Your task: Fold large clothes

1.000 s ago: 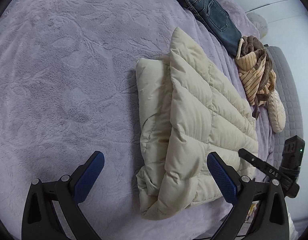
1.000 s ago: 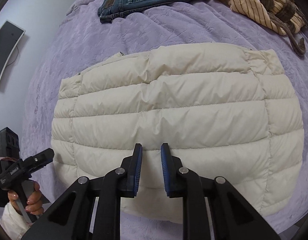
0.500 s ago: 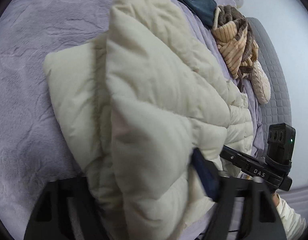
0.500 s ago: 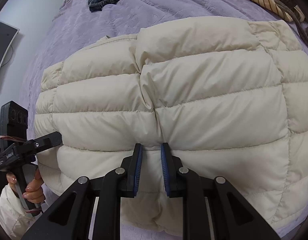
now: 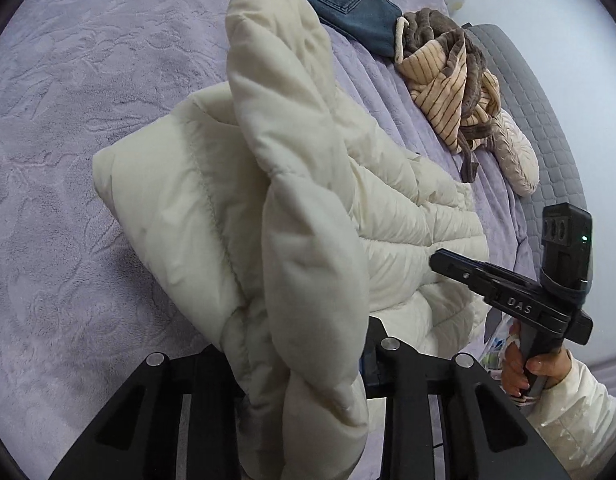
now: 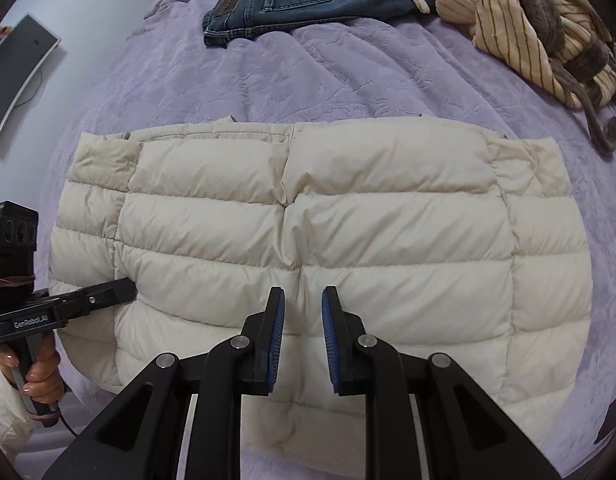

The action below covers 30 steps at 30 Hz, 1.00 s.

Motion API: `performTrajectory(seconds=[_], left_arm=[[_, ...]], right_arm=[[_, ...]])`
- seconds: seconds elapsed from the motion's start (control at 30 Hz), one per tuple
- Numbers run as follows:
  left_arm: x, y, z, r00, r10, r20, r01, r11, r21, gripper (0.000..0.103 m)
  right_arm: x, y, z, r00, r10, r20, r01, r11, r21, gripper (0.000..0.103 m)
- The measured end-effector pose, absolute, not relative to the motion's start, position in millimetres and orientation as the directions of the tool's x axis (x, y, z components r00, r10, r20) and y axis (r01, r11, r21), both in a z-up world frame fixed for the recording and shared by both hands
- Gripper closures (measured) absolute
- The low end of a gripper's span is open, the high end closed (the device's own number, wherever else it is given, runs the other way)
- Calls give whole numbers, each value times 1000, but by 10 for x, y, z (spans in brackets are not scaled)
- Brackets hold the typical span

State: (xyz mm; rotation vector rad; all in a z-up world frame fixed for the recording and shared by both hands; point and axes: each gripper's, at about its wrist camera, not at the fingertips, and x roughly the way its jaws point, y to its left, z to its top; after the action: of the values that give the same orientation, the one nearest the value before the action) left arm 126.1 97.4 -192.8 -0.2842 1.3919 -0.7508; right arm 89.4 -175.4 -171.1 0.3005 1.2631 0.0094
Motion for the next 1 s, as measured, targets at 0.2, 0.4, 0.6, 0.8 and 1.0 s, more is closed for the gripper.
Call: performTrajectory(seconds=[0.2, 0.4, 0.6, 0.8, 1.0], left_arm=[[1027, 698, -1427, 84, -650, -755, 304, 738, -602, 76], [788, -32, -1119, 100, -598, -795, 351, 769, -534, 76], [628, -568, -915, 142, -504, -852, 393, 819, -418, 76], [513, -972, -862, 144, -407, -902, 409, 855, -320, 76], [348, -1503, -979, 119, -354, -928, 451, 851, -267, 76]], right_arm=[[1147, -1858, -2154, 237, 287, -928, 113, 941, 320, 84], [1220, -2105, -2474, 237, 469, -851, 189, 837, 514, 87], [1168, -2354, -2411, 224, 576, -786, 244, 748, 617, 87], [621, -3081, -1709, 384, 544, -746, 272, 705, 655, 38], [-78, -3718, -1489, 474, 363, -803, 368, 746, 554, 25]])
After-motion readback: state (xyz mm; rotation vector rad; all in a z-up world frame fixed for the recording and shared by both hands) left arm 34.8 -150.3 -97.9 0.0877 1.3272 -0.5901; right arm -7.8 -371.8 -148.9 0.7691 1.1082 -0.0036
